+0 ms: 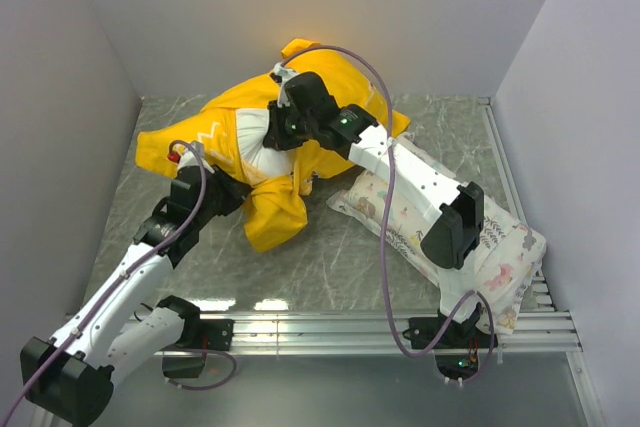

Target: Remove the pillowcase from the pillow

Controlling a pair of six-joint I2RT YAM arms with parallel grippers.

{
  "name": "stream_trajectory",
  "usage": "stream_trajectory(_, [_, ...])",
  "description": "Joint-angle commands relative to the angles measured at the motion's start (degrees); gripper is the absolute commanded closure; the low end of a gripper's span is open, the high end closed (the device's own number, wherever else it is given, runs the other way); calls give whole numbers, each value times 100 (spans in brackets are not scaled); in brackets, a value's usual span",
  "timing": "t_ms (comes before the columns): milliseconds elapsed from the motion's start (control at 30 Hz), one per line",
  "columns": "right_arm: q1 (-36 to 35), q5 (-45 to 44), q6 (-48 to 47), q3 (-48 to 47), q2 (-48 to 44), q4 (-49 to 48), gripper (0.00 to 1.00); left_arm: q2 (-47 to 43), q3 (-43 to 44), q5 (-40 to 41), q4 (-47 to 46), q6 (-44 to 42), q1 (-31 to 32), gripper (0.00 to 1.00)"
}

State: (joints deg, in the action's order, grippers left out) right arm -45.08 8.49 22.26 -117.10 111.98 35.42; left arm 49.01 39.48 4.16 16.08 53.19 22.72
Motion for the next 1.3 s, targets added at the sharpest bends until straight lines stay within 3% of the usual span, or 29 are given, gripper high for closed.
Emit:
stream_trajectory(0, [61, -656, -64, -692, -291, -1432, 100, 161, 453, 23, 985, -581, 48, 80])
stream_trajectory(300, [-45, -594, -20, -568, -107, -1503, 100, 275, 1289, -56, 1301, -915, 75, 52])
stream_trajectory(700, [-133, -647, -29, -322, -89, -1564, 100, 678, 1922, -267, 1486, -1091, 110, 35])
stream_trajectory(967, [-194, -629, -3, -559, 139, -1459, 100, 952, 1642, 40, 1346, -644, 470, 26])
stream_trajectory(1033, [-212, -629, 6, -603, 209, -1450, 100, 970, 1510, 111, 1302, -530, 584, 27])
stream_trajectory(1133, [-221, -691, 6, -839, 384, -1319, 100, 952, 1220, 199, 1232, -354, 873, 38])
stream_trajectory(1233, [-212, -805, -55, -1418, 744, -986, 100, 900, 694, 190, 1109, -161, 1172, 64])
stream_trajectory(1267, [-212, -840, -55, -1551, 842, -915, 100, 882, 379, 129, 1073, -99, 1243, 82])
